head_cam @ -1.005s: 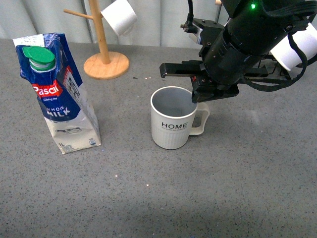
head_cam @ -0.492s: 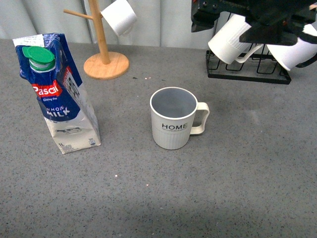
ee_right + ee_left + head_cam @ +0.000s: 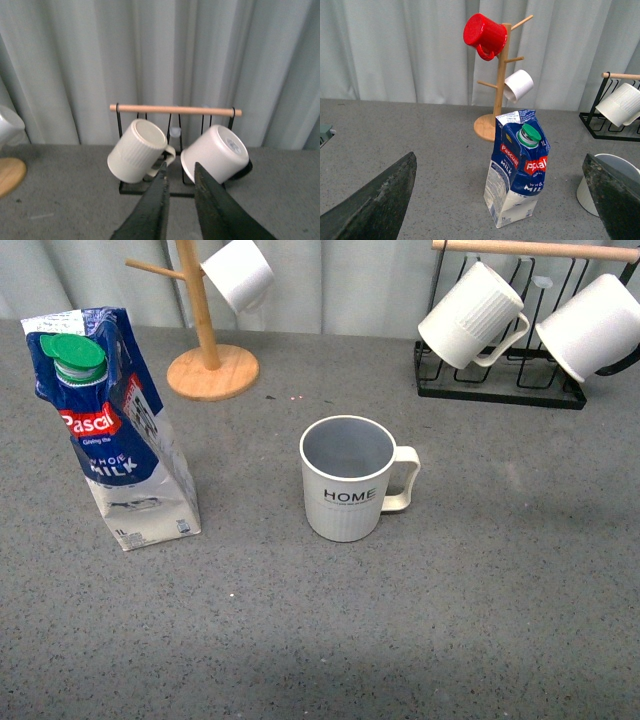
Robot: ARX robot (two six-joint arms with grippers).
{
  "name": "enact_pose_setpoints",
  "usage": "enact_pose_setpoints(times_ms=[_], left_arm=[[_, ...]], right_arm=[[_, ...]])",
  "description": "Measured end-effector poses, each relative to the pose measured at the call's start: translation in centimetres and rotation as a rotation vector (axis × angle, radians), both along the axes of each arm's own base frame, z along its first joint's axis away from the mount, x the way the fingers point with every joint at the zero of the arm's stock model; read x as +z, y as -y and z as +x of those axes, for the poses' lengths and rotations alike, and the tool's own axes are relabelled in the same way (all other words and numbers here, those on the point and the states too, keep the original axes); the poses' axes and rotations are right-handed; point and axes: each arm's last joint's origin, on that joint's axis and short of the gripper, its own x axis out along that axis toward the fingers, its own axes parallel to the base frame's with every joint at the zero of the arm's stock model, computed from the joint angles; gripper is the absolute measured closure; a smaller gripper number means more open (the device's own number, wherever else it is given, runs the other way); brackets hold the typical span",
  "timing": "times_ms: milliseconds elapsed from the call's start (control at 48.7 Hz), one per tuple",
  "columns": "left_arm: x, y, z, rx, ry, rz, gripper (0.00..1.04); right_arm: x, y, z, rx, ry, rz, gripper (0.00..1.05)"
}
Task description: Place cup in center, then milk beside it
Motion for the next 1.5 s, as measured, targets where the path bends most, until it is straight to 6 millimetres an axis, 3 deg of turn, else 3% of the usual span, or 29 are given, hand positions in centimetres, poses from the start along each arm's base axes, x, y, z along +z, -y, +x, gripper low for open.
enact_pose_setpoints(times_ms=[82,287,472,780,1498], left_arm=[[0.0,0.0,0.0,0.000,0.000,0.000,0.07],[0.0,0.0,0.0,0.000,0.000,0.000,0.07],[0.0,0.0,0.0,0.000,0.000,0.000,0.07],[0.0,0.0,0.0,0.000,0.000,0.000,0.07],[0.0,0.0,0.0,0.000,0.000,0.000,0.07]], right_arm=[[-0.7,1.0,-2.0,0.007,-0.023,-0.012,1.04],[-1.9,2.6,-5.8,0.006,-0.020,-0.009,1.04],[-1.8,3.3,-7.8,0.004,-0.017,-0.008,1.04],[-1.8,4.7,-10.3,0.000,-0.018,-0.007,1.04],[-1.3,4.8,-14.1,0.005,-0.001,-0.007,1.04]])
